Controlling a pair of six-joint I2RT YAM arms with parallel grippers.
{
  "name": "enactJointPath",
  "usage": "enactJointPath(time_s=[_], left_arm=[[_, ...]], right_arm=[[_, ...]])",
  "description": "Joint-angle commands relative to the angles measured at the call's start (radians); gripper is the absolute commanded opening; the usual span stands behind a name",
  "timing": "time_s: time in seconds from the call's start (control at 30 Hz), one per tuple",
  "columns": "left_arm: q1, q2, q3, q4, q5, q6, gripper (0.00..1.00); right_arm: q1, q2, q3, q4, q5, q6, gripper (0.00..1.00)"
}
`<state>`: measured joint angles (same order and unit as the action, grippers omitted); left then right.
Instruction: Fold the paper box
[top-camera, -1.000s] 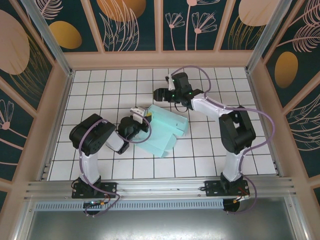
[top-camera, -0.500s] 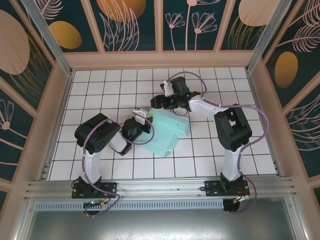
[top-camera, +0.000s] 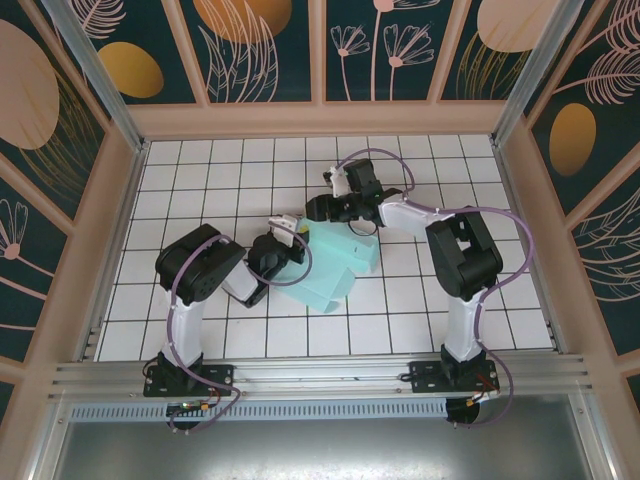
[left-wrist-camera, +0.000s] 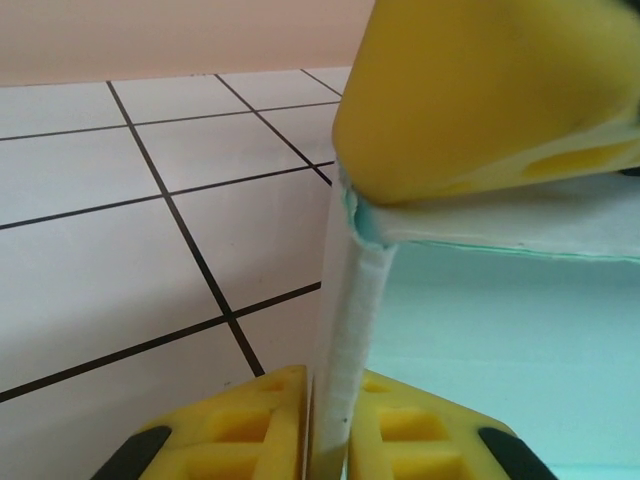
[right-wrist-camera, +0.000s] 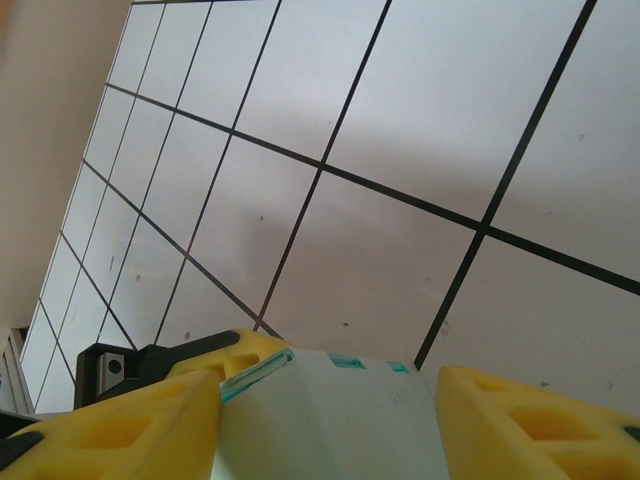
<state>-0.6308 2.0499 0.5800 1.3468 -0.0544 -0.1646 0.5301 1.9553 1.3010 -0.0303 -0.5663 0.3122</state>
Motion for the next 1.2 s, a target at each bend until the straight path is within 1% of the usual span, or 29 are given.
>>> enactJointPath(time_s=[0.0,0.1,0.17,0.2,0.4,0.43,0.47,0.63,0.67,0.7,0.73,0.83,0.9,0.97,1.17], left_arm=[[-0.006,0.018,0.039,-0.080,-0.001,-0.025,0.17],[-0.006,0.019,0.054,-0.108,-0.005,-0.038,0.19],[-0.007,0.022,0.066,-0.131,-0.003,-0.047,0.26],[-0.006,0.024,0.070,-0.141,-0.004,-0.049,0.26],[-0.006,0.027,0.079,-0.154,0.000,-0.058,0.05],[-0.006,0.026,0.080,-0.157,0.002,-0.059,0.00],[-0.006,0.028,0.083,-0.161,0.000,-0.060,0.00],[-0.007,0.027,0.098,-0.170,0.012,-0.079,0.00],[-0.006,0.029,0.103,-0.174,0.016,-0.083,0.06],[-0.006,0.031,0.107,-0.177,0.016,-0.087,0.15],[-0.006,0.036,0.112,-0.178,0.016,-0.091,0.17],[-0.007,0.041,0.116,-0.179,0.016,-0.101,0.17],[-0.006,0.042,0.118,-0.182,0.019,-0.105,0.12],[-0.007,0.041,0.121,-0.188,0.022,-0.105,0.00],[-0.006,0.040,0.128,-0.200,0.023,-0.106,0.00]], right_arm=[[-0.005,0.022,-0.037,-0.069,0.036,-0.037,0.57],[-0.005,0.015,-0.039,-0.072,0.034,-0.042,0.57],[-0.007,0.011,-0.041,-0.072,0.030,-0.045,0.57],[-0.007,0.009,-0.043,-0.068,0.027,-0.045,0.56],[-0.007,-0.006,-0.043,-0.068,0.017,-0.045,0.55],[-0.007,-0.008,-0.043,-0.069,0.016,-0.044,0.55],[-0.008,-0.011,-0.042,-0.069,0.013,-0.042,0.55],[-0.004,-0.036,-0.045,-0.069,0.009,-0.042,0.55],[-0.004,-0.045,-0.048,-0.067,0.012,-0.040,0.55],[-0.004,-0.053,-0.051,-0.064,0.017,-0.038,0.55],[-0.005,-0.061,-0.057,-0.059,0.023,-0.034,0.55],[-0.010,-0.079,-0.071,-0.052,0.028,-0.031,0.55],[-0.012,-0.090,-0.083,-0.046,0.029,-0.026,0.55],[-0.015,-0.105,-0.096,-0.030,0.030,-0.018,0.55],[-0.029,-0.155,-0.120,-0.006,0.060,0.001,0.57]])
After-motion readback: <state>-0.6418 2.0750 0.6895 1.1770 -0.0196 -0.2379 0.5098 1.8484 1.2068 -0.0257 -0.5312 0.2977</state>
